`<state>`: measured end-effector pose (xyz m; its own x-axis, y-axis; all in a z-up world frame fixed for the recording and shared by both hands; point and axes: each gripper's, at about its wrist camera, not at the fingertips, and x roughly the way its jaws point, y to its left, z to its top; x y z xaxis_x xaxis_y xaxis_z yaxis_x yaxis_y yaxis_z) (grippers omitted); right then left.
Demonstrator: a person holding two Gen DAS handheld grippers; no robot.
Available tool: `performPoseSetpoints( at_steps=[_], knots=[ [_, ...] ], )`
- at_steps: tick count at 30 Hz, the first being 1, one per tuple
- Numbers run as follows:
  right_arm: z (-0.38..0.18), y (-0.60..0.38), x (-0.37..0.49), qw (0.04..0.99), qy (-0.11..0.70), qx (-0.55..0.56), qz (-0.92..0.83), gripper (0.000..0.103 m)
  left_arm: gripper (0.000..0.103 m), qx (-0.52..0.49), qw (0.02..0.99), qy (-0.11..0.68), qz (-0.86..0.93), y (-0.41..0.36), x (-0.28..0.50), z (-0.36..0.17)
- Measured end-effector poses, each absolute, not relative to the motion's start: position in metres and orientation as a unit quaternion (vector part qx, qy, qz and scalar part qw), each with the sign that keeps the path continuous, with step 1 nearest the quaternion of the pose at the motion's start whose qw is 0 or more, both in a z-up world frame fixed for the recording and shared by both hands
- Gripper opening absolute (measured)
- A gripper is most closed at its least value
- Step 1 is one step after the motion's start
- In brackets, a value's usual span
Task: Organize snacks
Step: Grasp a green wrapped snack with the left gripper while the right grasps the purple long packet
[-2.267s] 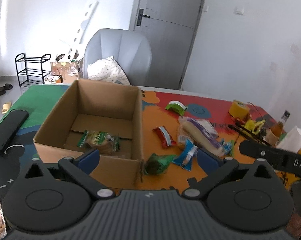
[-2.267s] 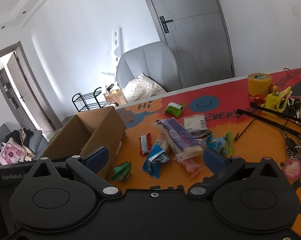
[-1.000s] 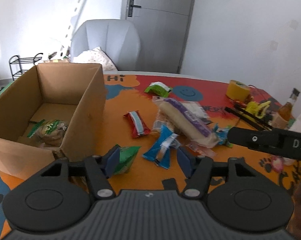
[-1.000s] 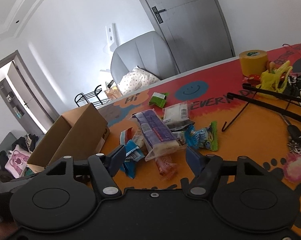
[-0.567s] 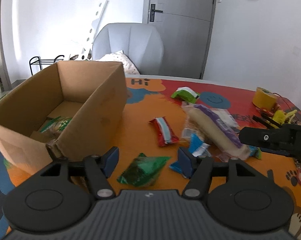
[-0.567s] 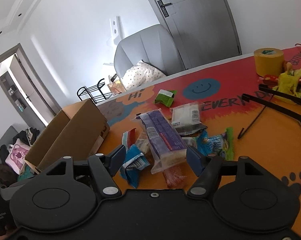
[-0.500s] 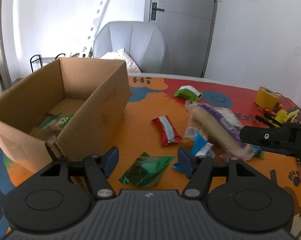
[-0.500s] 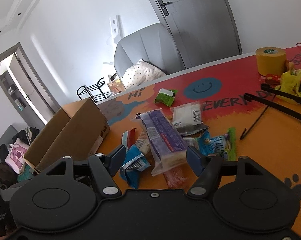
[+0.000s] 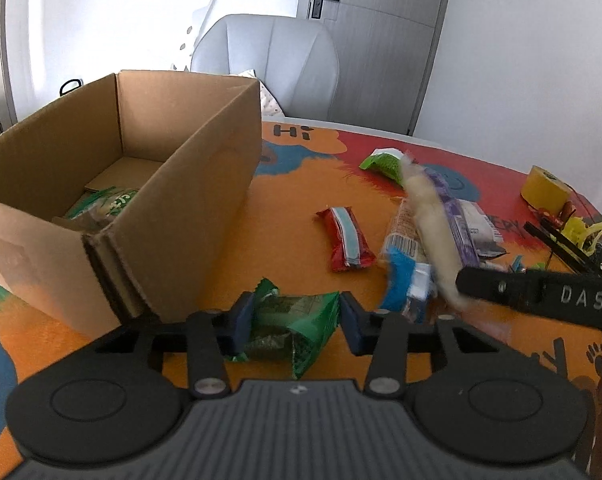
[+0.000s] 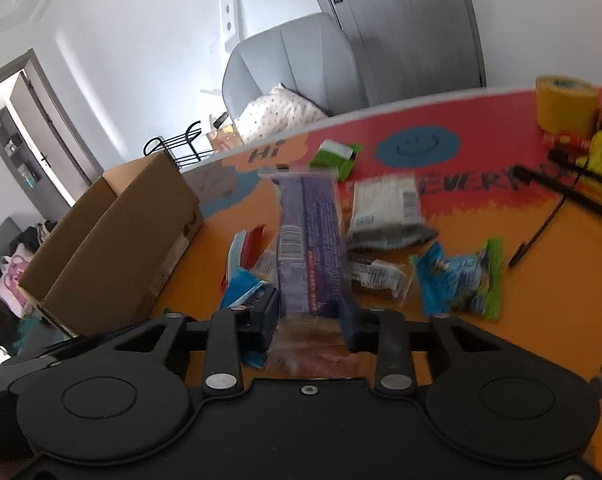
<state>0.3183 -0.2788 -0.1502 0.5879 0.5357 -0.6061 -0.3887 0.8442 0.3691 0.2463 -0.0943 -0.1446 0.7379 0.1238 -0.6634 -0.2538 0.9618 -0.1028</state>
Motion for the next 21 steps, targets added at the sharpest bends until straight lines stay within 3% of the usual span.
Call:
performPoseSetpoints(
  at_steps=[7, 21],
  knots=[
    [-0.146, -0.286, 0.3, 0.887, 0.368, 0.102, 0.262, 0.018, 0.039, -0.096, 0.927, 0.351, 0.087, -0.096, 0.242, -0.143],
    [-0.142, -0.313, 0.263, 0.89, 0.371, 0.109, 0.239, 0.015, 0.038, -0.1, 0.931, 0.346, 0.064, -0.1, 0.222, -0.134]
  ],
)
